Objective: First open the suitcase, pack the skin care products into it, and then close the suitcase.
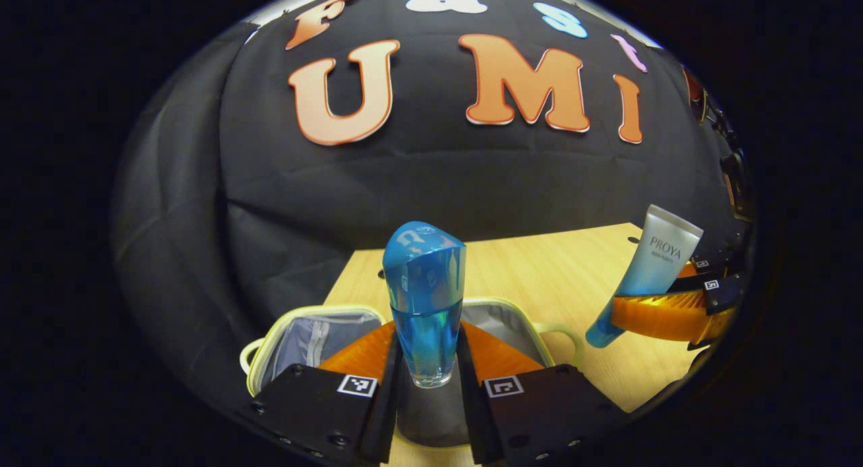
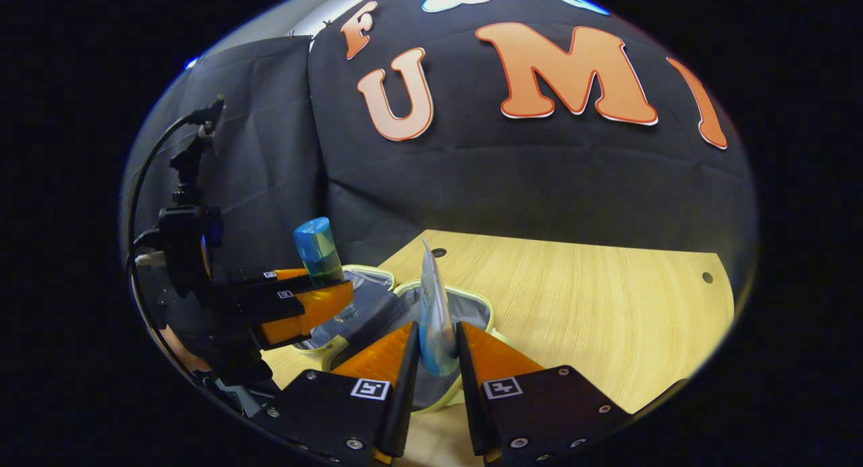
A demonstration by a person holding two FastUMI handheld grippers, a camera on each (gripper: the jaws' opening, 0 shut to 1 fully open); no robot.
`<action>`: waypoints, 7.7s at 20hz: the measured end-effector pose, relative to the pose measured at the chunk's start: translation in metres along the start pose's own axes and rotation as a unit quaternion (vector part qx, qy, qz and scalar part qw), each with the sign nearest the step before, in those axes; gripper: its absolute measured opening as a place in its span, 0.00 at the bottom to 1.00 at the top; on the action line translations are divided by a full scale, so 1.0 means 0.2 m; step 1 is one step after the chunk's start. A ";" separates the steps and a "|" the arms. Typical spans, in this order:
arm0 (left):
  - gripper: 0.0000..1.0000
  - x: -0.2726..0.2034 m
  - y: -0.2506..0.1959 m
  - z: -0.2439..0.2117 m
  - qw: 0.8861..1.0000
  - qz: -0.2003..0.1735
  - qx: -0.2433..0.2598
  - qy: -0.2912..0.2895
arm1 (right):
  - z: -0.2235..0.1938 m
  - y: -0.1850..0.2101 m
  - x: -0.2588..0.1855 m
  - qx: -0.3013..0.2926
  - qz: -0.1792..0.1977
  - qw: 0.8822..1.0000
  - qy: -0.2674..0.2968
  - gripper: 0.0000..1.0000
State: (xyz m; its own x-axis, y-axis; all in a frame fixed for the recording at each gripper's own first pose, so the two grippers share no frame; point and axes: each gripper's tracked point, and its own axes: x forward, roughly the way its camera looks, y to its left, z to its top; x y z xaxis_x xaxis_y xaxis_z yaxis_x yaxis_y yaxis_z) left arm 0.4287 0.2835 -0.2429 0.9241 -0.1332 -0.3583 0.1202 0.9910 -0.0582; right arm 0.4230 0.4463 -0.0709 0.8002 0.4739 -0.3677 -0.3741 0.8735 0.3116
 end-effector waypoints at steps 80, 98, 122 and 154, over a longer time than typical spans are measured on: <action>0.40 0.05 1.86 -0.95 0.767 0.115 -0.627 0.074 | 0.01 -0.29 -0.19 0.067 -0.131 0.988 0.055 0.87; 0.10 -0.39 1.30 0.29 0.935 0.005 -0.354 -0.034 | 0.10 -0.54 -0.46 0.092 -0.169 0.981 0.000 0.87; 0.11 -0.36 -0.37 0.61 0.981 -0.109 -0.162 -0.001 | 0.28 -1.08 -0.67 0.075 -0.130 0.986 -0.065 0.87; 0.73 -0.22 -1.30 0.28 0.993 -0.099 -0.017 0.062 | 0.25 -1.36 -0.95 0.024 -0.145 0.984 -0.101 0.87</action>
State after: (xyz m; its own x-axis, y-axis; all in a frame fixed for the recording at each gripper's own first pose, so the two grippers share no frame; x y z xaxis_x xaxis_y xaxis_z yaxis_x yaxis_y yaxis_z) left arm 0.3774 0.0315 -0.1590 0.8311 -0.3275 -0.4495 0.2809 0.9447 -0.1691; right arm 0.3970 0.1142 -0.0413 0.9486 0.1685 -0.2681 -0.0965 0.9602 0.2621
